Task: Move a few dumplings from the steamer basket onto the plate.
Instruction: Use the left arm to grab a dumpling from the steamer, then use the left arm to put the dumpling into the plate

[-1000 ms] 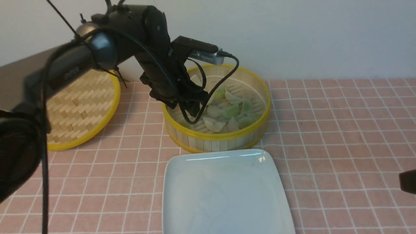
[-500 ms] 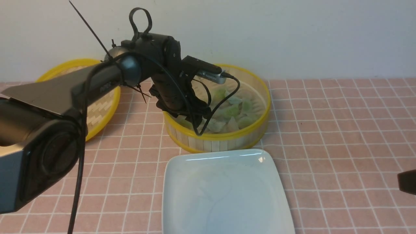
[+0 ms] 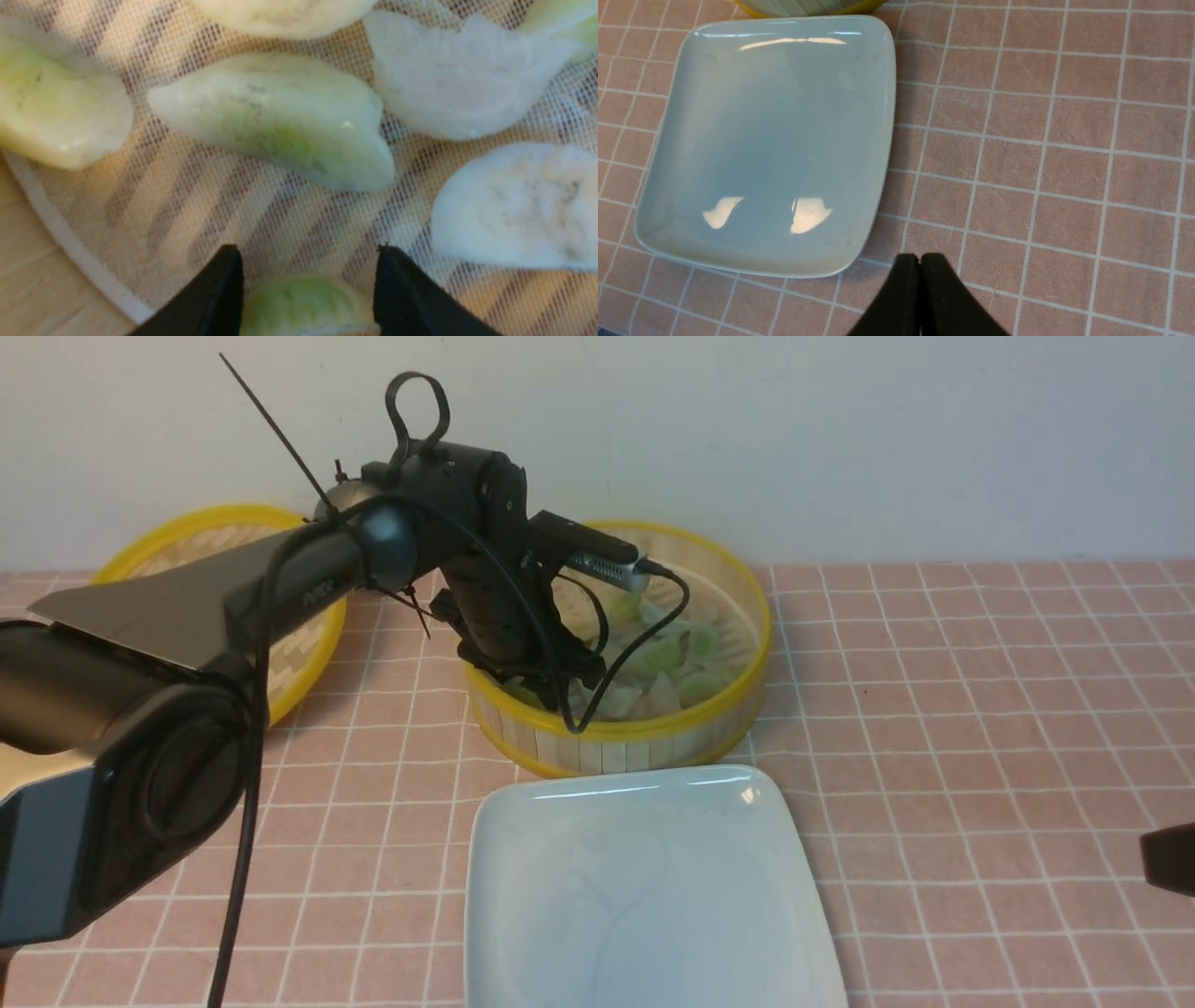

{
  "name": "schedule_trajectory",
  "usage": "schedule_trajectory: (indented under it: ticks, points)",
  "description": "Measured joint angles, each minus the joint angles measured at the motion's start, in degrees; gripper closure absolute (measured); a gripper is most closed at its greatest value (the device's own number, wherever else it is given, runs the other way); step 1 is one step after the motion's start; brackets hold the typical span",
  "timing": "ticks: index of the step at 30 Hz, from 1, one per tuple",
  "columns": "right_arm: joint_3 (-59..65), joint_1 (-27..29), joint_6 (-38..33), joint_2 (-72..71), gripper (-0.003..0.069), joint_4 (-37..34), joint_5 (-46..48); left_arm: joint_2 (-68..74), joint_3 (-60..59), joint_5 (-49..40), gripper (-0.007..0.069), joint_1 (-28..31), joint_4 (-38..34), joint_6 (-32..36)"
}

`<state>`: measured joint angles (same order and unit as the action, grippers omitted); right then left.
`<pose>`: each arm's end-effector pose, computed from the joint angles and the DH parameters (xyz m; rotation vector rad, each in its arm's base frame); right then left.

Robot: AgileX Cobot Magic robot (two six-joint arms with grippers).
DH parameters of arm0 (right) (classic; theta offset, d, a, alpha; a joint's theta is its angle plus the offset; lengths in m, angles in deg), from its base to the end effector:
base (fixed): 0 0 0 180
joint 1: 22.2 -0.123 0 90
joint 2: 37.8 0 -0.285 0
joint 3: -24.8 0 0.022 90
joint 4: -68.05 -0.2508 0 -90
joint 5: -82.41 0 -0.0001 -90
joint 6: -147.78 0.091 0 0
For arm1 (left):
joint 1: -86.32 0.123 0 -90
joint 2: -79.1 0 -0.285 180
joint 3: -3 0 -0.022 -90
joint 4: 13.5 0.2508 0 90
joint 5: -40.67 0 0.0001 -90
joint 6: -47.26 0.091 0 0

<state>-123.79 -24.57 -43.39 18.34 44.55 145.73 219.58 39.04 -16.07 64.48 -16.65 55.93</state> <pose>0.1333 0.0380 0.3196 -0.1875 2.5615 0.4864 0.4602 -0.1890 0.1771 0.7109 2.7274 -0.1249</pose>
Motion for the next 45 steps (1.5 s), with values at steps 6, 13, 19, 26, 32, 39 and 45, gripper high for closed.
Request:
schedule_trajectory:
  ticks: [6, 13, 19, 26, 32, 39, 45]
  points:
    - [0.00, 0.00, -0.48, 0.00, 0.0673, -1.42, 0.00, -3.83, 8.72, -9.00, 0.0303, 0.00, 0.30, -0.07]
    - [0.00, 0.00, -1.32, 0.00, 0.0673, -3.17, 0.00, -12.86, 13.59, -13.73, 0.0303, 0.00, -2.98, -0.21]
    - [0.00, 0.00, -1.70, 0.00, 0.0673, -3.85, -0.16, -22.74, -5.53, -13.73, 0.0303, -1.92, -8.25, -1.99]
    - [0.00, 0.00, -1.69, 0.06, 0.0673, -4.03, -0.16, -21.93, -23.93, -13.88, 0.0303, -7.58, -10.54, -1.42]
    - [-0.29, 0.00, -1.97, 0.32, 0.0673, -3.98, -0.50, -16.01, -25.24, -13.21, 0.0303, -11.16, -10.29, -1.35]
    - [-9.49, 0.00, -1.97, 7.92, 0.0672, -4.19, 2.21, -14.33, -22.82, -13.14, 0.0106, -12.76, -10.15, 0.15]
    - [-20.70, -0.09, -1.97, 20.48, 0.0672, -5.35, 1.86, -15.35, -17.53, -12.97, 0.0137, -12.76, -7.41, -1.59]
